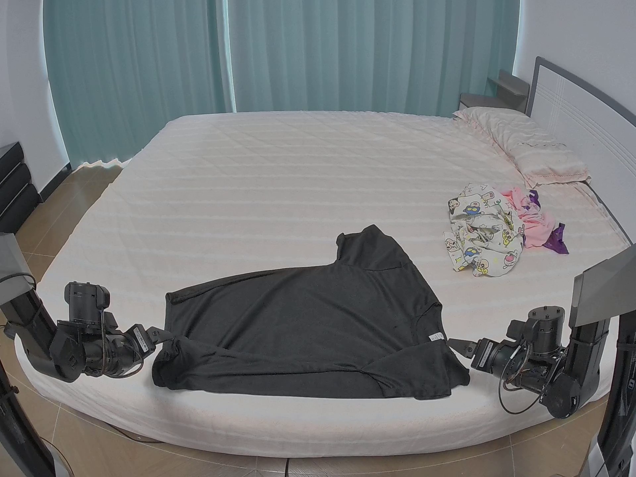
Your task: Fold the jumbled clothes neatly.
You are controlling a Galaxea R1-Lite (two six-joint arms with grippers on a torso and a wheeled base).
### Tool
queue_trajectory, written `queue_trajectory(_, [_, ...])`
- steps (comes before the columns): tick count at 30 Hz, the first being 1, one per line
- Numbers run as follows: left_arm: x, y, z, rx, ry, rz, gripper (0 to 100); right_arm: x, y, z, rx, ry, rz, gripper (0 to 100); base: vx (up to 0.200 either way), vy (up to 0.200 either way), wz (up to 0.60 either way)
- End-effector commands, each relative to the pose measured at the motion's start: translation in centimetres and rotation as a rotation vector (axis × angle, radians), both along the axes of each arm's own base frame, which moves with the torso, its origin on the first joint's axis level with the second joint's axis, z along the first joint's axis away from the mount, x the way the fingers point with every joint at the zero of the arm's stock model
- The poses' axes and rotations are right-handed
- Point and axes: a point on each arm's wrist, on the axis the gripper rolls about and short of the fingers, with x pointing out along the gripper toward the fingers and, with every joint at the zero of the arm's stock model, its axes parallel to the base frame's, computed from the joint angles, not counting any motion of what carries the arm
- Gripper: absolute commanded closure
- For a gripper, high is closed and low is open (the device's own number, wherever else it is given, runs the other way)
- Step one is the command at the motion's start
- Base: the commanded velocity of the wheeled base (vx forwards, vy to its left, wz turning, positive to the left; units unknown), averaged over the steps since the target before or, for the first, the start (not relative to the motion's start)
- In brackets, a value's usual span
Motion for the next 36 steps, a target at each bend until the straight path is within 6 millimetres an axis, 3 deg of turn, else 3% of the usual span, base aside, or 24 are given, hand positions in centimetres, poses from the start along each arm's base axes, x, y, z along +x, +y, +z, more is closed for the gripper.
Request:
queue_trajectory(1, [0.7,0.6,-0.1,-0.065,-0.019,-0.033,0,0.4,0.0,-0.6,0.004,0.011,0.0,0,0.0,0.0,0.0])
queue_trajectory(13, [5.1,0.8,-2.9,-0.118,-0.089,-0.112,0,0.0,0.7,-1.4,0.013,0.03,0.02,0,0.0,0.0,0.0])
queue_trajectory(29, [5.8,0.0,-4.7,-0.116,-0.105,-0.136,0,0.0,0.9,-2.3,0.007,0.059,0.029,0,0.0,0.0,0.0])
queue_trajectory(30, [5.9,0.0,-4.7,-0.113,-0.105,-0.134,100,-0.1,0.9,-2.3,0.006,0.061,0.029,0,0.0,0.0,0.0])
queue_trajectory(36, [5.9,0.1,-5.4,-0.094,-0.09,-0.133,100,0.1,1.0,-2.0,0.01,0.046,0.03,0,0.0,0.0,0.0])
